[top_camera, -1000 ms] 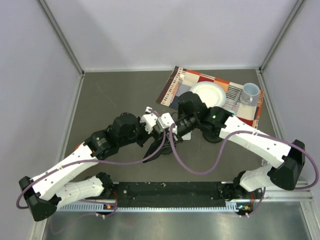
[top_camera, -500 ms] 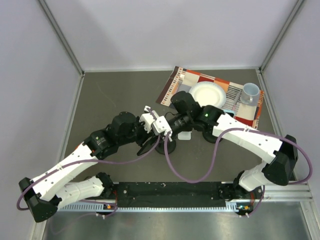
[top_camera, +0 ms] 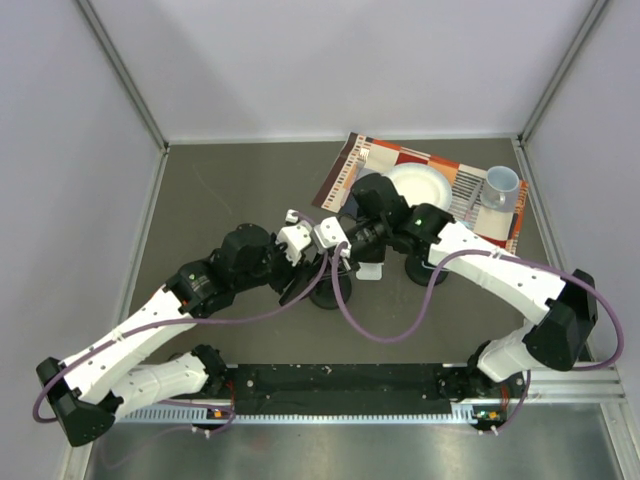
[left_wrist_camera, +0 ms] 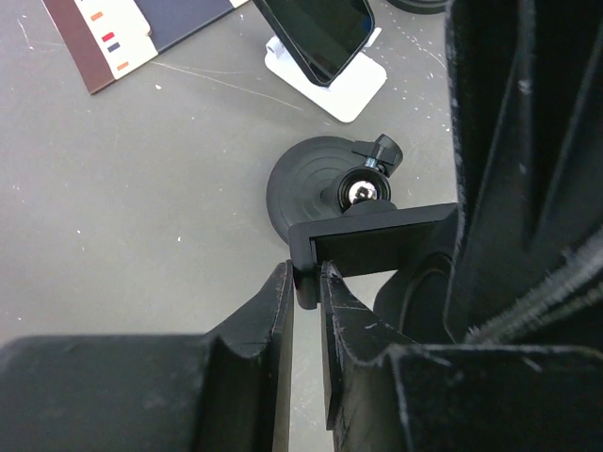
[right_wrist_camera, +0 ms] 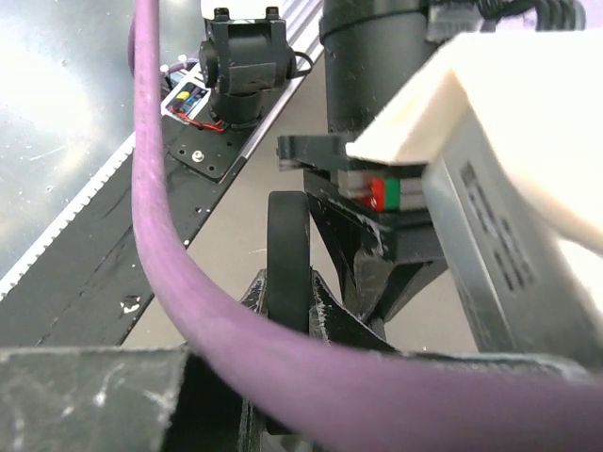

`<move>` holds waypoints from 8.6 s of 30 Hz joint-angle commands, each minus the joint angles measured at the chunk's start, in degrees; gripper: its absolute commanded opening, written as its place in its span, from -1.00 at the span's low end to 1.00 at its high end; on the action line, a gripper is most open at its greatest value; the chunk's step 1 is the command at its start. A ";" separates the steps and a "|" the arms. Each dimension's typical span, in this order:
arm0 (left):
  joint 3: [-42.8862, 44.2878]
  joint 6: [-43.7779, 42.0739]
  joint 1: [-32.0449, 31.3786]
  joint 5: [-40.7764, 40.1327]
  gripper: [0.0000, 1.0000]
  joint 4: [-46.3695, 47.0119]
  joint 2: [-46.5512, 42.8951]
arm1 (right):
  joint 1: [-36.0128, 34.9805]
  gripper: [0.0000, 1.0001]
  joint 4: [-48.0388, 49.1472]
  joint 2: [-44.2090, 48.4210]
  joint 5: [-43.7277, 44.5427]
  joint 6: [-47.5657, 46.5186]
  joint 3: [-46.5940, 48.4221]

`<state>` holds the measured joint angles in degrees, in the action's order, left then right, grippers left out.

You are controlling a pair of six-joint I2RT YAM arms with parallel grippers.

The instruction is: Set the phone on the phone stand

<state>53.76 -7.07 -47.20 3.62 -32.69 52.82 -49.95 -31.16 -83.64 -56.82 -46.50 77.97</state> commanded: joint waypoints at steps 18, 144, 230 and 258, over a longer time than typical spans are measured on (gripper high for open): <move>0.12 2.32 -1.32 -6.94 -1.00 4.21 -1.93 | -0.49 -1.00 -1.89 -0.30 20.06 31.97 -2.21; -13.40 27.62 30.76 44.46 0.07 14.22 -1.57 | -8.49 0.06 27.98 26.51 47.75 80.16 -35.43; -36.69 43.89 15.74 23.99 -1.00 63.44 -14.05 | 9.43 0.21 42.14 19.21 13.49 78.40 -30.77; -17.03 43.28 17.48 21.67 0.80 24.26 -19.87 | 9.17 -1.00 33.36 9.99 9.98 68.56 -22.08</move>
<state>31.16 37.36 -32.21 21.08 -4.86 30.17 -40.80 2.74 -72.64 -45.10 24.82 52.53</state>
